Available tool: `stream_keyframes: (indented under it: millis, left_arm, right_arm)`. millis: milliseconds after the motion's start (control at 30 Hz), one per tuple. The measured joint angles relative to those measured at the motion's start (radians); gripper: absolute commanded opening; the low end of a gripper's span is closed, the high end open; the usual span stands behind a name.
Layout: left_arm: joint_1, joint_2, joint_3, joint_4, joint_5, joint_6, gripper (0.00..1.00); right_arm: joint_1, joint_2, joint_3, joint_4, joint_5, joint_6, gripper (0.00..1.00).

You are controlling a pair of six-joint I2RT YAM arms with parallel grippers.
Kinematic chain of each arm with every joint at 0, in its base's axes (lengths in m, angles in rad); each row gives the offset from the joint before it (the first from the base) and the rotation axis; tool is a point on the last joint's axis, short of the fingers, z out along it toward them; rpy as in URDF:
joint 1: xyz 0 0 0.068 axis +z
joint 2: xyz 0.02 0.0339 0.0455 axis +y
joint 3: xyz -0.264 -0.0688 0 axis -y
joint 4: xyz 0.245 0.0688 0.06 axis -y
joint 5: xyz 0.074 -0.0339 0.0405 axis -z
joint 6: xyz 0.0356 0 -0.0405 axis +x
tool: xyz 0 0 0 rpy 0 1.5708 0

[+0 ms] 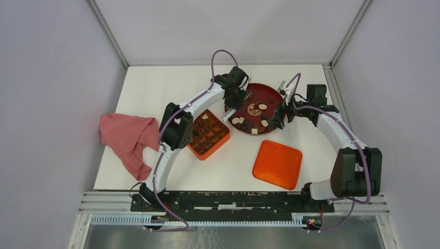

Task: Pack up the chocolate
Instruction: Pick up the fake chocolate from the plate, then place the fake chocolate in the packing box.

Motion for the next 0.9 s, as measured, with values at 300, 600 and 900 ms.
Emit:
stream_keyframes:
  millis: [300, 600, 900]
  left_arm:
    - [-0.001, -0.001, 0.020, -0.004, -0.005, 0.000, 0.02]
    - [-0.002, -0.285, -0.228, 0.033, -0.002, -0.001, 0.02]
    - [-0.003, -0.790, -0.667, 0.060, -0.056, -0.015, 0.02]
  right_arm:
    - [0.000, 0.000, 0.000, 0.000, 0.000, 0.000, 0.98]
    - [0.000, 0.000, 0.000, 0.000, 0.000, 0.000, 0.98]
    - [0.000, 0.000, 0.000, 0.000, -0.004, 0.001, 0.98]
